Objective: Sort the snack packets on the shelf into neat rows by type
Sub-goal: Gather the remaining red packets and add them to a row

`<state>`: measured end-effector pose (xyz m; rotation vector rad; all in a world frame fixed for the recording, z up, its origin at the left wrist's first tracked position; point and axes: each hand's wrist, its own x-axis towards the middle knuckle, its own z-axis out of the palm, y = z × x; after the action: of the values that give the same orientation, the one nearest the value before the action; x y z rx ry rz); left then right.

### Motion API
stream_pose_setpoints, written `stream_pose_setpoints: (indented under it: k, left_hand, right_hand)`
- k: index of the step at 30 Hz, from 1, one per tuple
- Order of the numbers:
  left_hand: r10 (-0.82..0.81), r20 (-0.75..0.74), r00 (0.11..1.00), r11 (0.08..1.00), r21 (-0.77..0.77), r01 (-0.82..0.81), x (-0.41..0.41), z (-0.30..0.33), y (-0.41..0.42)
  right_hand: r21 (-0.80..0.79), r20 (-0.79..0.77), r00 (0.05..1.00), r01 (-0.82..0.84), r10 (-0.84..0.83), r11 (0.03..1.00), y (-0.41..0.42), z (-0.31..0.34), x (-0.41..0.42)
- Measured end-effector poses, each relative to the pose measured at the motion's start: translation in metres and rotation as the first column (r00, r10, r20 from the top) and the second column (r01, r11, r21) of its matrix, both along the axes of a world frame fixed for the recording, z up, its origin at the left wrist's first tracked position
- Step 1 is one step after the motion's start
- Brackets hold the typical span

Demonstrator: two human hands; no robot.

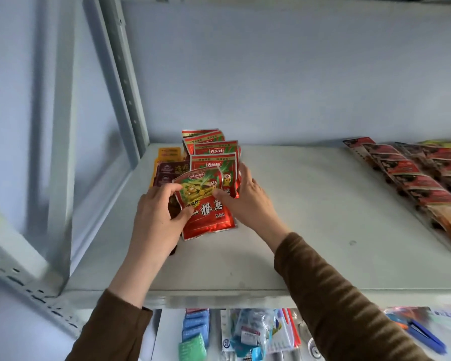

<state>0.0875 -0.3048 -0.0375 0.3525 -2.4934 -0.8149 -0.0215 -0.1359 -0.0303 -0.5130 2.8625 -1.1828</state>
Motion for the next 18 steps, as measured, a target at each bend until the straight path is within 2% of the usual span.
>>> stream_pose_setpoints:
  k: [3,6,10,14,16,18]
  left_hand:
    - [0.037,0.072,0.997,0.997,-0.069,-0.032,-0.006,-0.006,-0.006]
    - [0.021,0.124,0.992,0.997,-0.078,-0.012,-0.013,-0.011,-0.008]
    - [-0.024,0.102,0.995,0.996,-0.088,0.033,-0.018,-0.014,-0.006]
    - [-0.070,0.032,0.997,0.997,-0.041,0.072,-0.019,-0.014,-0.005]
    - [-0.114,0.000,0.994,0.993,0.017,0.114,-0.018,-0.015,-0.003]
    - [-0.174,-0.061,0.983,0.957,0.226,0.184,-0.016,-0.010,-0.002]
  right_hand:
    - [-0.072,0.055,0.998,0.011,-0.007,0.997,-0.008,-0.002,-0.001]
    - [-0.230,0.118,0.993,0.037,-0.010,0.973,-0.014,-0.004,0.000]
    - [-0.473,0.200,0.980,0.104,-0.008,0.875,-0.021,-0.004,0.001]
    - [-0.618,0.315,0.947,0.149,0.069,0.772,-0.025,-0.006,0.003]
    - [-0.671,0.319,0.942,0.146,0.105,0.727,-0.026,-0.004,0.005]
    - [-0.754,0.289,0.945,0.129,0.150,0.644,-0.022,-0.001,0.007]
